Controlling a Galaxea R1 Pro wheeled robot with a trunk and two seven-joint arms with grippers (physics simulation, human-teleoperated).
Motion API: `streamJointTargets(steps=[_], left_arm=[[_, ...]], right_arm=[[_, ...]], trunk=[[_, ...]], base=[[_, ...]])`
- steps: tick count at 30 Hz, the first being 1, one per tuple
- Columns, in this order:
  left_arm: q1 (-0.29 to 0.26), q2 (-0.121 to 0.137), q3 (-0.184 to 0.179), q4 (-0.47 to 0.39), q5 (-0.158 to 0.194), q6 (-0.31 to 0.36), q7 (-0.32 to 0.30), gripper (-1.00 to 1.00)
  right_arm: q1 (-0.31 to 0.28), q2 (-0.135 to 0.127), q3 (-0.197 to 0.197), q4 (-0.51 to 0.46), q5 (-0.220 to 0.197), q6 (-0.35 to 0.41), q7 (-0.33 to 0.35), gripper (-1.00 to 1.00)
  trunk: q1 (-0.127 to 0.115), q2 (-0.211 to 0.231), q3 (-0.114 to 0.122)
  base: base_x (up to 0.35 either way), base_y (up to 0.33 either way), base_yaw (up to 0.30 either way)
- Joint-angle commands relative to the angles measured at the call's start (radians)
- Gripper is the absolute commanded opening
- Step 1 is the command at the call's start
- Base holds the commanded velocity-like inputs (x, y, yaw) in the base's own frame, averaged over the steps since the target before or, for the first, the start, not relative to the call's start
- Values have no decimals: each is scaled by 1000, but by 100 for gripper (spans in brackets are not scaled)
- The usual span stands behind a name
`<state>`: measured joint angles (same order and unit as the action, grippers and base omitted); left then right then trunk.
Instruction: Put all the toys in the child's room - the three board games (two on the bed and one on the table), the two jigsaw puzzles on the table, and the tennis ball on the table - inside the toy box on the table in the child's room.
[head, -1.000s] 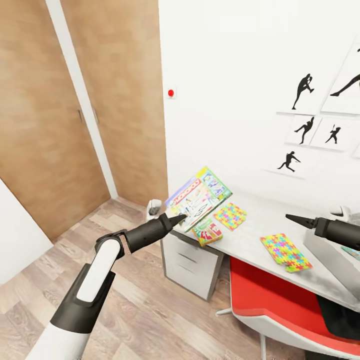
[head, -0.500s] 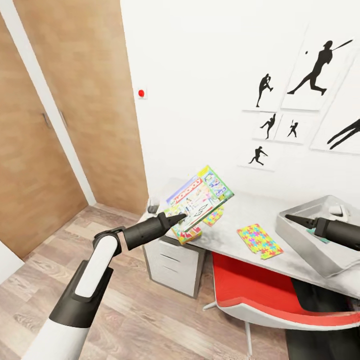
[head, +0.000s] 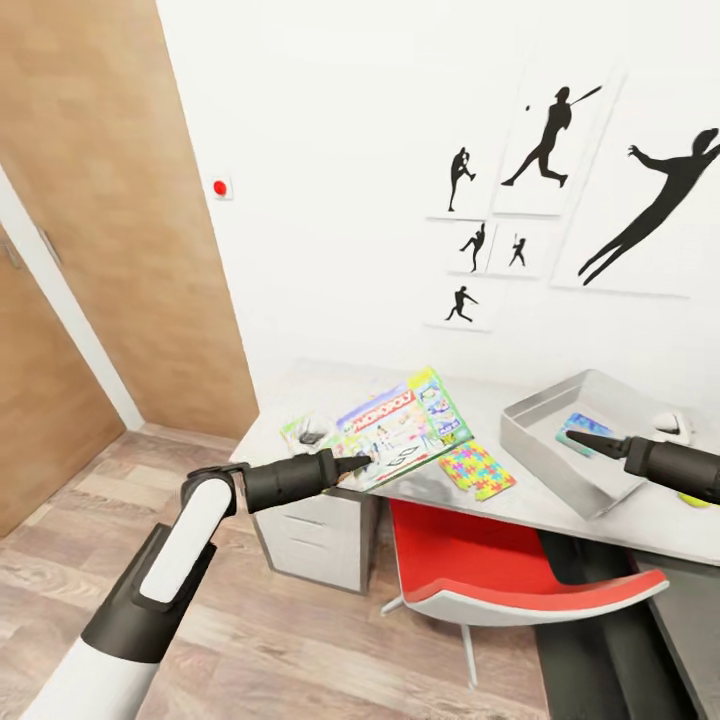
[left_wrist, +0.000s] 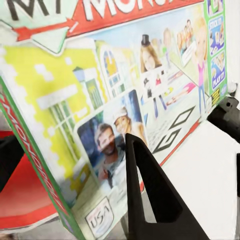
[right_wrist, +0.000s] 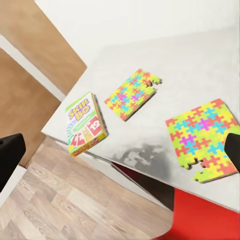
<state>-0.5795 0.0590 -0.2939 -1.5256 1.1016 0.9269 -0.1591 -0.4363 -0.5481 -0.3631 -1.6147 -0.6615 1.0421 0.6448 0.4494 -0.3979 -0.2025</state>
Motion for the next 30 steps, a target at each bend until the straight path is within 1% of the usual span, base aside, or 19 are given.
streamJointTargets(steps=[1, 3, 4, 5, 7, 8, 9, 10, 15, 16, 18, 19, 20, 21, 22, 25, 30], left_arm=[[-1, 1, 0, -1, 4, 2, -8, -100], [-2, 16, -33, -1, -30, 4, -9, -100], [-2, 25, -65, -1, -69, 4, -9, -100], [-2, 25, -65, -1, -69, 4, -9, -100], [-3, 29, -95, -1, -104, 5, -10, -100], [-4, 32, -125, -1, -133, 5, -10, -100], [-5, 33, -138, -2, -145, 5, -9, -100], [-5, 34, -159, -3, -162, 4, -9, -100], [-6, 34, -188, -5, -186, 2, -7, -100], [-6, 34, -188, -5, -186, 2, -7, -100], [-6, 34, -193, -6, -199, 2, -7, -100], [-6, 33, -198, -6, -219, 2, -7, -100], [-6, 31, -201, -6, -231, 2, -7, -100], [-6, 26, -224, -7, -263, 2, -8, -100], [-6, 26, -224, -7, -263, 2, -8, -100], [-6, 24, -244, -8, -281, 2, -8, -100], [-6, 22, -257, -8, -292, 1, -8, -100]], right_arm=[[-2, 0, -1, 0, 5, 5, 7, 100], [-1, 1, 6, 0, 5, 5, 7, 100], [-1, 1, 22, 0, 5, 5, 8, 100], [-1, 1, 22, 0, 5, 5, 8, 100], [-1, 1, 43, 0, 5, 5, 8, 100], [-1, 0, 65, 0, 5, 5, 8, 100], [-1, 0, 77, 0, 5, 5, 8, 100], [-1, 0, 104, -1, 5, 5, 9, 100], [-2, -2, 198, 0, 4, 5, 31, 100], [-2, -2, 198, 0, 4, 5, 31, 100], [-2, -3, 234, 0, 4, 5, 45, 100], [-2, -4, 263, 0, 4, 5, 54, 100], [-3, -4, 273, 1, 4, 5, 57, 100], [-4, -5, 293, 1, 4, 5, 64, 100], [-4, -5, 293, 1, 4, 5, 64, 100], [-5, -5, 302, 1, 5, 5, 68, 100], [-5, -5, 308, 1, 5, 5, 70, 100]], trunk=[[1, -2, -2], [1, -2, -2], [1, -2, -2], [1, -2, -2], [1, -2, -2], [1, -2, -2], [1, -2, -2], [1, -2, -2], [1, -2, -2], [1, -2, -2], [1, -2, -2], [1, -2, -2], [1, -2, -2], [1, -2, -2], [1, -2, -2], [1, -2, -2], [1, -2, -2]], base=[[0, 0, -291], [0, 0, -283], [0, 0, -209], [0, 0, -209], [0, 0, -151], [0, 0, -86], [0, 0, -69], [0, 0, -44], [0, 0, -24], [0, 0, -14], [0, 0, -10], [0, 0, -6], [0, 0, -5], [0, 0, -2], [0, 0, -2], [0, 0, -2], [0, 0, 0]])
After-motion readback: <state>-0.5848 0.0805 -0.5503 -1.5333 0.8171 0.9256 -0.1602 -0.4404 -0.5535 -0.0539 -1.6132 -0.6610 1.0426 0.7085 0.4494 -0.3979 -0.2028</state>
